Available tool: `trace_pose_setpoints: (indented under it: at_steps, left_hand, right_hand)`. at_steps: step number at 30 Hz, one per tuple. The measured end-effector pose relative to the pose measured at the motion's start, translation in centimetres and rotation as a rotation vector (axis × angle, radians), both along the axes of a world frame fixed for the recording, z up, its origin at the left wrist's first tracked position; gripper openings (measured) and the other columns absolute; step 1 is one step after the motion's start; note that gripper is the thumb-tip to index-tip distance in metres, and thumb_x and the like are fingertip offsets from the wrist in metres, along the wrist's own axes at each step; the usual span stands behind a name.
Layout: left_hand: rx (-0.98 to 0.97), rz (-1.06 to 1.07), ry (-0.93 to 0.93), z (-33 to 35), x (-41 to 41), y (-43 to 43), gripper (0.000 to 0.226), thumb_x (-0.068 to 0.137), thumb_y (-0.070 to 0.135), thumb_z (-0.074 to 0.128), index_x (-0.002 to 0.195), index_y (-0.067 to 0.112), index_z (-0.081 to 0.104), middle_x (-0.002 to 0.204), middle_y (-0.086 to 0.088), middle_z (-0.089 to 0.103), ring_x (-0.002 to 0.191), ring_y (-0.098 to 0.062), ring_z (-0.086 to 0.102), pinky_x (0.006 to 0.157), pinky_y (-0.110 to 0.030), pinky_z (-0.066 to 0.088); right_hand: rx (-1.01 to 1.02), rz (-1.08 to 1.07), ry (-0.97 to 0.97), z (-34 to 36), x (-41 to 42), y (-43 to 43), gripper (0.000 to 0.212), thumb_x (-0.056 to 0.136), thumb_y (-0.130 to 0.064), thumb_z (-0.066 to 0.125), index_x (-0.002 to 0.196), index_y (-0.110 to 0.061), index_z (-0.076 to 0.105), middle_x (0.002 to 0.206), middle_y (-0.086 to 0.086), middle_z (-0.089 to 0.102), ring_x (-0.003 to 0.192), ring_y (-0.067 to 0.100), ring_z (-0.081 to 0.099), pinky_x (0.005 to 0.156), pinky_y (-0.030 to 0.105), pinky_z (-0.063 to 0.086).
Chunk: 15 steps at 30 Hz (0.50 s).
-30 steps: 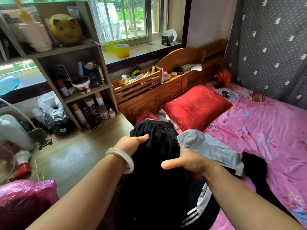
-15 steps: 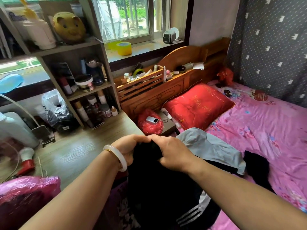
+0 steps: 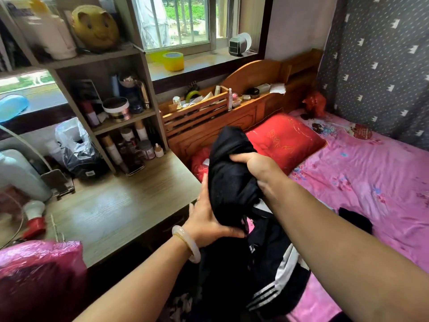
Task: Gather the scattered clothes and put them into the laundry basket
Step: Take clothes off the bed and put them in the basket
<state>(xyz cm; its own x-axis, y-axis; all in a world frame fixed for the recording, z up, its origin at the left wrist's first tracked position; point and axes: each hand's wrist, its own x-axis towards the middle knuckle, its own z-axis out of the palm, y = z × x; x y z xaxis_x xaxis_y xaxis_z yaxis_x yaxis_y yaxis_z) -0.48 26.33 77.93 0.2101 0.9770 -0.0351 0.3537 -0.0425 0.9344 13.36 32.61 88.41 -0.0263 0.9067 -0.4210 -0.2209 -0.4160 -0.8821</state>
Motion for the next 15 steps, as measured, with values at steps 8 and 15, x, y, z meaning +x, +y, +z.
trace_pose_setpoints:
  at_steps: [8,15]
  left_hand:
    - [0.069,0.389,0.217,-2.0,0.0,0.2,0.126,0.037,0.073,0.077,0.142,0.017,0.037,0.133,0.009,0.053,0.129,-0.011,0.044,0.113,-0.054,0.026]
    - [-0.203,0.806,-0.136,1.0,0.1,2.4,0.054,0.082,0.007,0.058,0.133,-0.001,0.044,0.133,-0.019,0.054,0.122,-0.034,0.052,0.095,-0.029,0.042]
  right_hand:
    - [-0.069,0.094,0.400,3.1,-2.2,-1.7,0.029,0.095,-0.018,0.052,0.077,0.002,0.063,0.057,0.012,0.069,0.045,0.021,0.066,0.043,0.026,0.054]
    - [0.016,0.160,0.441,3.1,-1.5,-1.0,0.042,0.099,-0.019,0.048,0.068,0.001,0.068,0.056,0.010,0.069,0.045,0.019,0.067,0.041,0.023,0.053]
